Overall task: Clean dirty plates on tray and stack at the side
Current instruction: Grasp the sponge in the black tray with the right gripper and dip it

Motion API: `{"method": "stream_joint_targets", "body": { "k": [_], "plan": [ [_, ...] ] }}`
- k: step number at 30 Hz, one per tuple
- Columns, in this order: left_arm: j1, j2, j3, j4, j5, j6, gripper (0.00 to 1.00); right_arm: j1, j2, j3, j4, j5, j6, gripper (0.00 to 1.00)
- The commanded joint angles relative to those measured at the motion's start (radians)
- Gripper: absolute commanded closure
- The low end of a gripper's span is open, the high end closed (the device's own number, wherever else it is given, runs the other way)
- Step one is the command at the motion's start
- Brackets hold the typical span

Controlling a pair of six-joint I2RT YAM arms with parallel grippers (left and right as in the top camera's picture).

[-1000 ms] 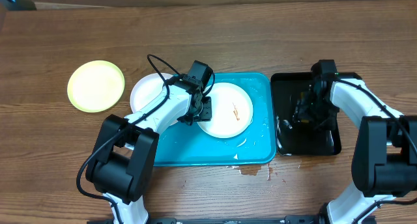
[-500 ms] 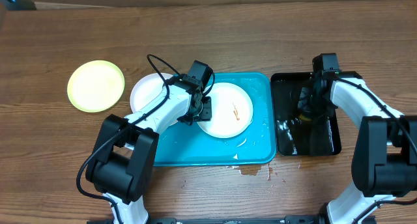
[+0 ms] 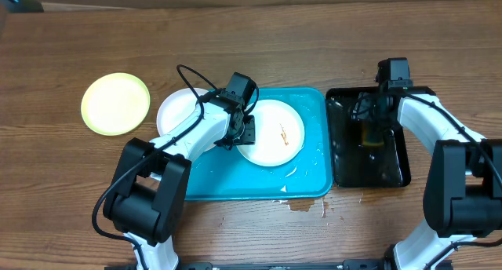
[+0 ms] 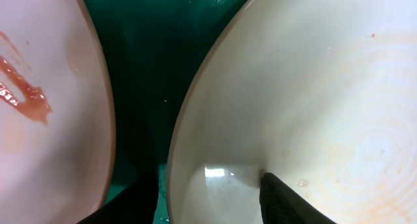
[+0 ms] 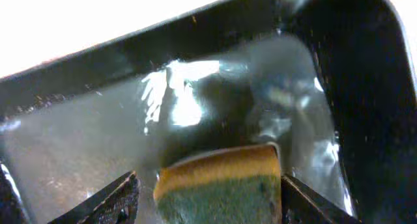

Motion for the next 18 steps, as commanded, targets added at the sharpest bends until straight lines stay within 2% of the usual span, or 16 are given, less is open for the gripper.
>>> {"method": "stream_joint_targets", "body": {
  "k": [1,3,5,7,8,9,10,11,14,18],
  "plan": [
    [0.006,0.017,-0.009,0.003,-0.017,0.001,0.48,-0.001,-0.004,-0.005,0.008,0.006,0.003,0.5],
    [0.006,0.017,-0.009,0.004,-0.017,0.001,0.48,-0.001,-0.004,-0.005,-0.004,0.006,0.003,0.76],
    [0.006,0.017,-0.009,0.005,-0.017,0.001,0.48,-0.001,-0.004,-0.005,-0.013,0.006,0.003,0.92],
    [0.006,0.017,-0.009,0.005,-0.017,0.001,0.49,-0.001,-0.004,-0.005,-0.015,0.006,0.003,0.96],
    [0.006,0.017,-0.009,0.005,-0.017,0.001,0.49,-0.001,-0.004,-0.005,-0.012,0.006,0.003,0.88],
    [0.006,0.017,-0.009,0.005,-0.017,0.001,0.47,-0.001,-0.004,-0.005,-0.011,0.006,0.003,0.66],
    [0.006,0.017,-0.009,0.005,-0.018,0.001,0.45,-0.001,-0.004,-0.004,-0.012,0.006,0.003,0.37],
    [0.006,0.017,-0.009,0.005,-0.019,0.001,0.43,-0.001,-0.004,-0.003,-0.016,0.006,0.003,0.27],
    [0.006,0.017,-0.009,0.005,-0.04,0.001,0.42,-0.001,-0.004,-0.002,-0.049,0.007,0.002,0.25],
    [0.006,0.017,-0.009,-0.006,-0.062,0.001,0.49,-0.002,-0.004,-0.003,-0.146,0.007,0.003,0.31]
  ]
}}
